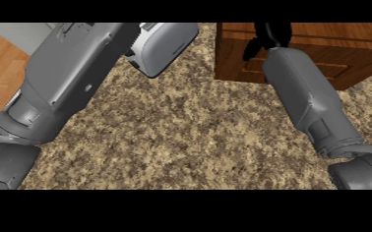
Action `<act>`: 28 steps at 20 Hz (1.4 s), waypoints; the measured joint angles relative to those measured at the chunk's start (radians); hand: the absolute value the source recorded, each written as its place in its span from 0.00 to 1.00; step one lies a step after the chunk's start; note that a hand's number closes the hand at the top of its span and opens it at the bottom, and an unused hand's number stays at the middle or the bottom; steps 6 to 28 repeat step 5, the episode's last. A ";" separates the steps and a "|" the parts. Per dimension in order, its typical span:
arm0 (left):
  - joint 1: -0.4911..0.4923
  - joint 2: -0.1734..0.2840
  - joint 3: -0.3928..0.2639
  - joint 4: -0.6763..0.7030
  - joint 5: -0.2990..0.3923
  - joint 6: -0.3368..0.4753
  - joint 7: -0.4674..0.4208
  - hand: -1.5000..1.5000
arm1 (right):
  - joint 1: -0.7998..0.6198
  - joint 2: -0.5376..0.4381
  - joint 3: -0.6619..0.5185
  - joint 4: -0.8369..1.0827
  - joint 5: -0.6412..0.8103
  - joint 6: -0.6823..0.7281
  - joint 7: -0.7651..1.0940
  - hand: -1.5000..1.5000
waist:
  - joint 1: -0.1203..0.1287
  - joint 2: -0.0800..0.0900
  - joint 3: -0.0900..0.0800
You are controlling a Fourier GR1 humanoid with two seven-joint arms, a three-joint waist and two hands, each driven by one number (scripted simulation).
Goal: Pick up the can, place it into the drawer and close the drawer
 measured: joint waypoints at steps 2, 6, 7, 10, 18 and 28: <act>0.015 0.016 0.000 -0.025 0.002 -0.008 0.013 0.00 | -0.005 0.002 -0.020 0.004 -0.023 0.006 -0.039 0.00 | 0.001 0.002 0.002; 0.042 0.037 0.000 -0.068 0.005 -0.018 0.030 0.00 | -0.015 0.000 -0.043 0.017 -0.045 0.015 -0.085 0.00 | 0.000 0.005 0.003; 0.042 0.037 0.000 -0.068 0.005 -0.018 0.030 0.00 | -0.015 0.000 -0.043 0.017 -0.045 0.015 -0.085 0.00 | 0.000 0.005 0.003; 0.042 0.037 0.000 -0.068 0.005 -0.018 0.030 0.00 | -0.015 0.000 -0.043 0.017 -0.045 0.015 -0.085 0.00 | 0.000 0.005 0.003; 0.042 0.037 0.000 -0.068 0.005 -0.018 0.030 0.00 | -0.015 0.000 -0.043 0.017 -0.045 0.015 -0.085 0.00 | 0.000 0.005 0.003; 0.042 0.037 0.000 -0.068 0.005 -0.018 0.030 0.00 | -0.015 0.000 -0.043 0.017 -0.045 0.015 -0.085 0.00 | 0.000 0.005 0.003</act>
